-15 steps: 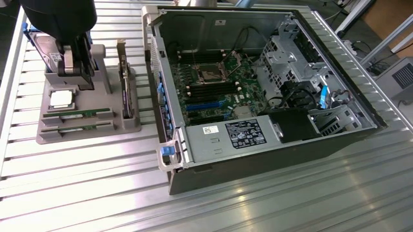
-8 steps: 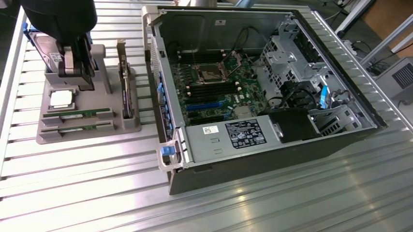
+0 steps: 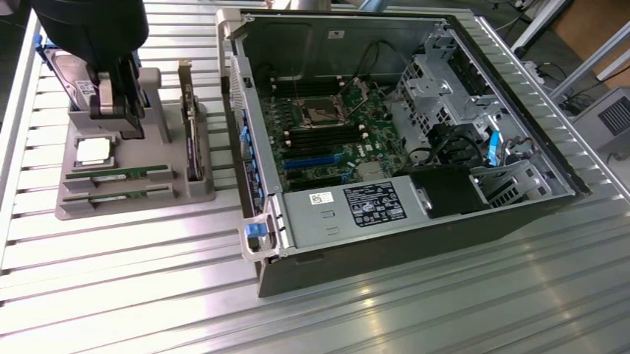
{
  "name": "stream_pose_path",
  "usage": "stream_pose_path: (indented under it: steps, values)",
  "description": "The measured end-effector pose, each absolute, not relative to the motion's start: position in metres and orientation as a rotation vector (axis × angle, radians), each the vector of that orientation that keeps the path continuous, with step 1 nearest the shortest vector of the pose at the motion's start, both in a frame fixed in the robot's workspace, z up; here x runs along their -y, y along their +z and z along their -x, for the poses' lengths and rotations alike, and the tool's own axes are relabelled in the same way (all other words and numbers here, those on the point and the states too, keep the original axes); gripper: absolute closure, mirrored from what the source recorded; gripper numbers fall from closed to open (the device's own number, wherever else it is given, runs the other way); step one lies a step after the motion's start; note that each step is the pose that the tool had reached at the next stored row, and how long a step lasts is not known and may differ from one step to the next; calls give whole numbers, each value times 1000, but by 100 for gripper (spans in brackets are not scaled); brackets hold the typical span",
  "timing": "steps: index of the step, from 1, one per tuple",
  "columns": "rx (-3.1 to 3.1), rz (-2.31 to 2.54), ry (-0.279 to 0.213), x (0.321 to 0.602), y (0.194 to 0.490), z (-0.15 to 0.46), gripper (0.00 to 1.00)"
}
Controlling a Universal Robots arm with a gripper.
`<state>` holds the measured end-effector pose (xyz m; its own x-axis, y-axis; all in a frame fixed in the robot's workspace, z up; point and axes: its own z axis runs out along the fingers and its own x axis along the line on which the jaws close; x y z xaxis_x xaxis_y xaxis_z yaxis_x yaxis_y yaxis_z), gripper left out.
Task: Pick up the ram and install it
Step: 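Pick up the ram and move it above insertion slot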
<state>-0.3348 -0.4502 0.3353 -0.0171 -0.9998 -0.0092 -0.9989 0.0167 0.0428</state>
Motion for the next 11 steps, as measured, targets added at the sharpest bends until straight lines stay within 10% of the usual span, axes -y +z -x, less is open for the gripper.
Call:
stream_pose_path:
  steps: [11]
  values:
    - [2222,-2186,-58,450,333,335,64]
